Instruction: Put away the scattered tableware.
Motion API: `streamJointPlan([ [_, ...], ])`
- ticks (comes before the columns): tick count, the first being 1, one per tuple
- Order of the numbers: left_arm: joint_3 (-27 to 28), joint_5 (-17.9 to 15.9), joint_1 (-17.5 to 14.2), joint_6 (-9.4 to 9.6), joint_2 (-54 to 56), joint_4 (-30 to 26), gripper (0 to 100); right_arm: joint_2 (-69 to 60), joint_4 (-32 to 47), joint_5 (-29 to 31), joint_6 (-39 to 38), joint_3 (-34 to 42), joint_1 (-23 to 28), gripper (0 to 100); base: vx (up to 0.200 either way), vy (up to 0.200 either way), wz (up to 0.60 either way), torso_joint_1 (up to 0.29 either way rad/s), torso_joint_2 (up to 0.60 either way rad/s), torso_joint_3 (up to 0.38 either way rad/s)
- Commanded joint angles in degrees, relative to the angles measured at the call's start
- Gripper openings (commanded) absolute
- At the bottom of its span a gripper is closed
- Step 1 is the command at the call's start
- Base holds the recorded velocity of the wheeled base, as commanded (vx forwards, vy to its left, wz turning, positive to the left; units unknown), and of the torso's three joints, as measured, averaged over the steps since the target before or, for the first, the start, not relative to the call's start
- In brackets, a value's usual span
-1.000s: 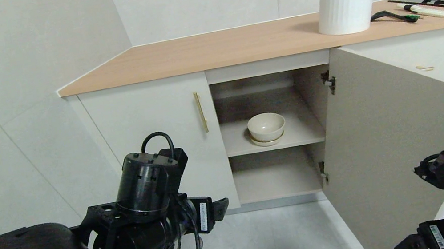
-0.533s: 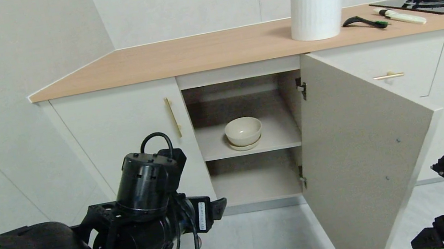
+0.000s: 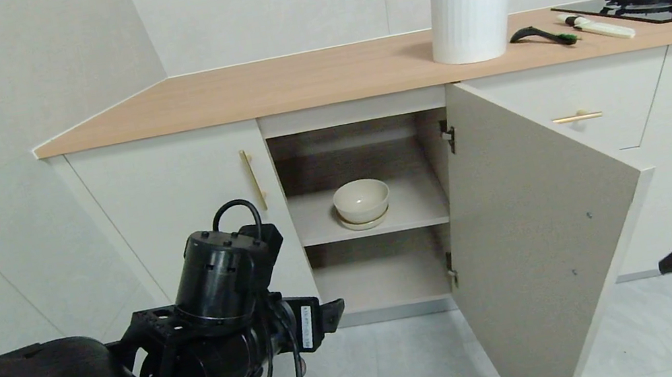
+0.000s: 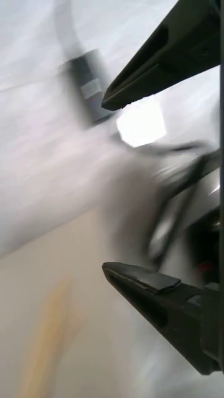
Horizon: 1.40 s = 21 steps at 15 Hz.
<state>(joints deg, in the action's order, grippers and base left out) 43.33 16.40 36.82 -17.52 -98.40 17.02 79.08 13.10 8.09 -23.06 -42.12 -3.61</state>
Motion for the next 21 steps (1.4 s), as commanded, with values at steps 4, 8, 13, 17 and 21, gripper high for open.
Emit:
streamJointPlan([
  [4, 0.0, 0.04, -0.69, -0.15, 0.67, 0.03, 100, 9.6, -12.05, -5.46, -3.48, -1.3, 1.32, 100, 0.0, 0.0, 0.0, 0.0, 0.0, 0.0],
  [8, -0.08, -0.05, -0.69, -0.06, 1.02, 0.03, 100, 12.5, -12.14, -7.39, -6.64, -5.25, -3.86, 100, 0.0, 0.0, 0.0, 0.0, 0.0, 0.0],
  [13, 0.0, -0.14, -0.96, 0.03, 2.25, -0.06, 100, 16.81, -11.96, -8.18, -8.84, -11.41, -14.5, 100, 0.0, 0.0, 0.0, 0.0, 0.0, 0.0],
  [17, -0.08, -0.05, -4.74, -0.06, 5.24, -0.14, 100, 25.6, -11.7, -8.09, -8.31, -20.81, -25.66, 100, 0.0, 0.0, 0.0, 0.0, 0.0, 0.0],
  [21, -0.08, -0.05, -10.18, 2.4, 9.28, -0.32, 100, 34.3, -11.26, -8.09, -6.47, -31.36, -27.42, 100, 0.0, 0.0, 0.0, 0.0, 0.0, 0.0],
])
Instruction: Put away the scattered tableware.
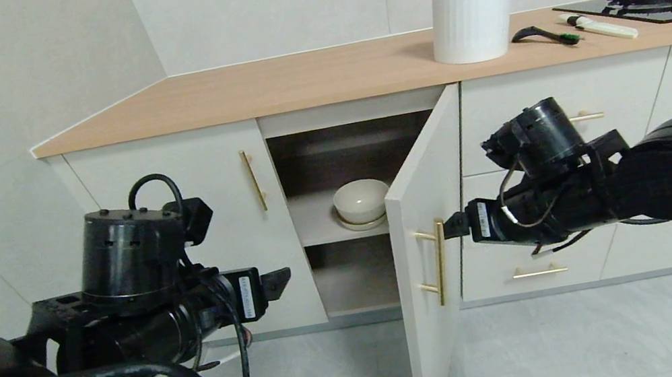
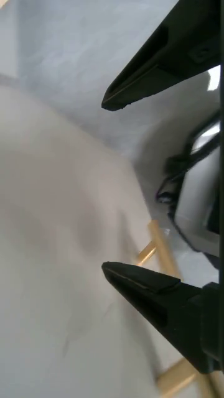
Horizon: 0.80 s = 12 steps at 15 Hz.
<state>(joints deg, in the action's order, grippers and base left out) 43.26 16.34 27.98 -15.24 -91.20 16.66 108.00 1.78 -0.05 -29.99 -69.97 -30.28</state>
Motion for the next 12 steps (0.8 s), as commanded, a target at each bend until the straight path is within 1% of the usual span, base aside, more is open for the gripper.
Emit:
streamJointPlan([
  [1, -0.64, 0.01, -1.52, 0.65, 3.31, 0.03, 100, 8.11, 0.07, -0.04, 0.28, -7.11, -0.74, 100, 0.0, 0.0, 0.0, 0.0, 0.0, 0.0],
  [2, -0.81, 0.01, -1.52, 1.44, 3.75, 0.03, 100, 9.51, -0.02, 0.05, -0.16, -8.42, -0.74, 100, 0.0, 0.0, 0.0, 0.0, 0.0, 0.0],
  [4, -0.81, 0.1, -1.52, 2.05, 3.75, 0.12, 100, 10.83, -0.64, 0.22, -0.68, -9.13, -0.74, 100, 0.0, 0.0, 0.0, 0.0, 0.0, 0.0],
  [6, -0.81, 0.1, -1.52, 2.23, 3.75, -0.23, 100, 11.97, -0.64, 0.22, -1.92, -10.45, -0.74, 100, 0.0, 0.0, 0.0, 0.0, 0.0, 0.0],
  [8, -0.81, 0.19, -2.49, 3.72, 4.98, -0.32, 100, 12.77, -0.64, 0.22, -3.59, -11.06, -0.83, 100, 0.2, 0.0, 0.0, -0.005, 0.01, 0.007],
  [9, -0.81, 0.19, -3.1, 4.08, 5.33, -0.32, 100, 12.77, -0.64, 0.22, -3.67, -11.15, -0.83, 100, 0.2, 0.0, 0.0, -0.012, 0.0, 0.007],
  [11, -0.55, 0.19, -5.3, 4.87, 5.59, -0.23, 100, 12.85, -1.52, 0.22, -4.11, -11.15, -0.83, 100, 0.2, 0.0, 0.0, 0.002, 0.01, 0.0],
  [12, -0.29, 0.19, -6.18, 4.96, 5.59, 0.03, 100, 13.12, -2.22, 0.4, -4.82, -11.06, -0.83, 100, 0.2, 0.0, 0.0, 0.002, 0.01, 0.002],
])
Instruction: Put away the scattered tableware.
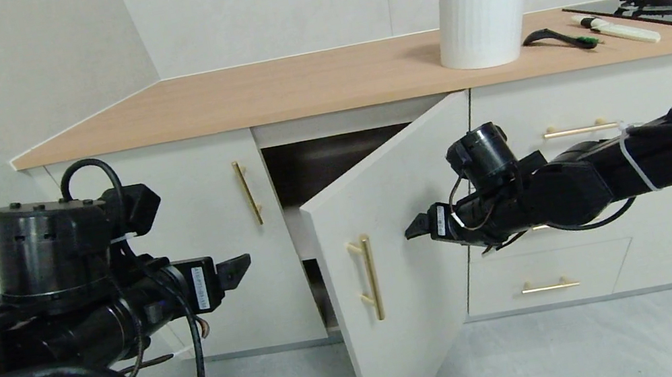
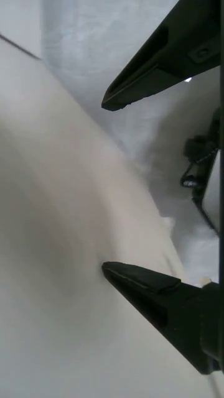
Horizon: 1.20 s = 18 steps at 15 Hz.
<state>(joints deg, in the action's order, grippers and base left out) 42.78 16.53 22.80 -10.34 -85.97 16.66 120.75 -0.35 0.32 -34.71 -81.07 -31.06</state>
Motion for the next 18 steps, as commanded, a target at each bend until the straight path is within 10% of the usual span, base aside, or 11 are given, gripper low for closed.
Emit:
streamJointPlan([
  [1, 0.73, -0.01, -2.58, 0.05, 0.45, 0.21, 100, 0.63, -0.96, -0.14, -1.24, 0.03, -0.23, 100, 0.0, 0.0, 0.0, 0.0, 0.0, 0.0],
  [4, 2.22, -0.01, -6.45, 0.14, 1.07, 0.21, 100, 2.74, -7.64, 0.12, -5.99, -0.06, -0.4, 100, 0.0, 0.0, 0.0, 0.0, 0.0, 0.0],
  [18, 1.96, -0.09, -5.75, -0.12, 0.36, 0.21, 100, 16.89, -14.76, 17.09, -18.29, -15.96, -1.55, 100, 0.0, 0.0, 0.0, 0.0, 0.0, 0.0],
])
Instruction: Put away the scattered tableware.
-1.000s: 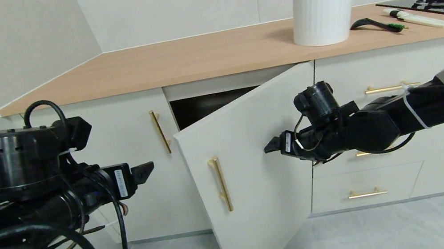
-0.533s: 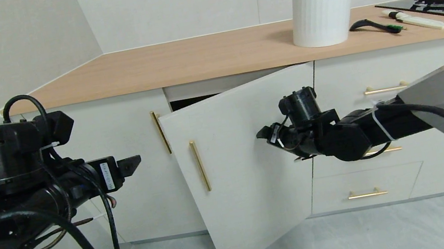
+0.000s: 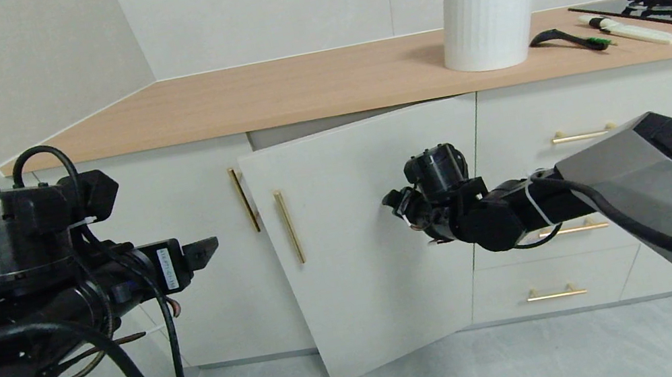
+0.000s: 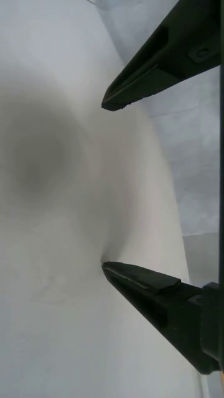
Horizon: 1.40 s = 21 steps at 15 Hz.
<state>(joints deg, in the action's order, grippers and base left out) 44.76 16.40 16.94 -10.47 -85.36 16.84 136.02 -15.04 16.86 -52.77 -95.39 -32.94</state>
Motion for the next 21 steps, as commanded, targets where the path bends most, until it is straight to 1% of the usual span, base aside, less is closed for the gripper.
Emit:
streamJointPlan([
  [1, -0.03, 0.04, 0.19, -0.08, -0.25, 0.04, 100, 2.05, -0.07, 1.25, -0.22, -2.26, 0.77, 100, 0.0, 0.0, 0.0, 0.0, 0.0, 0.0],
  [4, -0.12, -0.05, 0.55, -0.16, -0.42, 0.04, 100, 3.37, -0.07, 2.04, -0.22, -5.07, 4.02, 100, 0.0, 0.0, 0.0, 0.0, 0.0, 0.0],
  [9, -0.12, -0.05, 0.81, -0.16, -0.51, 0.04, 100, 4.08, 0.01, 2.74, -0.22, -7.53, 6.92, 100, 0.0, 0.0, 0.0, 0.0, 0.0, 0.0],
  [12, -0.12, -0.05, 0.81, -0.16, -0.51, 0.04, 100, 4.6, 0.01, 2.74, -0.22, -7.53, 7.27, 100, 0.0, 0.0, 0.0, 0.0, 0.0, 0.0],
  [15, -0.12, -0.05, 0.81, -0.16, -0.25, 0.04, 100, 3.55, 0.28, 3.71, 0.04, -6.39, 6.48, 100, 0.0, 0.0, 0.0, 0.0, 0.0, 0.0],
  [16, -0.03, 0.04, 0.9, -0.16, 0.19, 0.13, 100, 1.53, 0.28, 4.32, 0.48, -3.4, 5.17, 100, 0.0, 0.0, 0.0, 0.0, 0.0, 0.0],
  [18, -0.2, 0.57, 4.24, -0.69, 4.5, 0.04, 100, -6.82, -0.07, 5.03, 1.71, 6.53, 3.85, 100, 0.0, 0.0, 0.0, 0.0, 0.0, 0.0],
  [19, -0.29, 1.36, 4.94, -0.43, 6.61, -0.4, 100, -12.89, -0.6, 6.17, 2.68, 11.9, 3.58, 100, 0.0, 0.0, 0.0, 0.0, 0.0, 0.0],
  [20, -1.17, 3.47, 5.03, 0.1, 8.45, -0.66, 100, -20.36, -1.92, 7.93, 4.52, 18.49, 3.58, 100, 0.0, 0.0, 0.0, 0.0, 0.0, 0.0],
  [21, -3.54, 7.16, 5.03, 0.28, 11.18, -0.66, 100, -28.62, -3.77, 9.24, 5.4, 27.89, 3.58, 100, 0.0, 0.0, 0.0, 0.0, 0.0, 0.0],
])
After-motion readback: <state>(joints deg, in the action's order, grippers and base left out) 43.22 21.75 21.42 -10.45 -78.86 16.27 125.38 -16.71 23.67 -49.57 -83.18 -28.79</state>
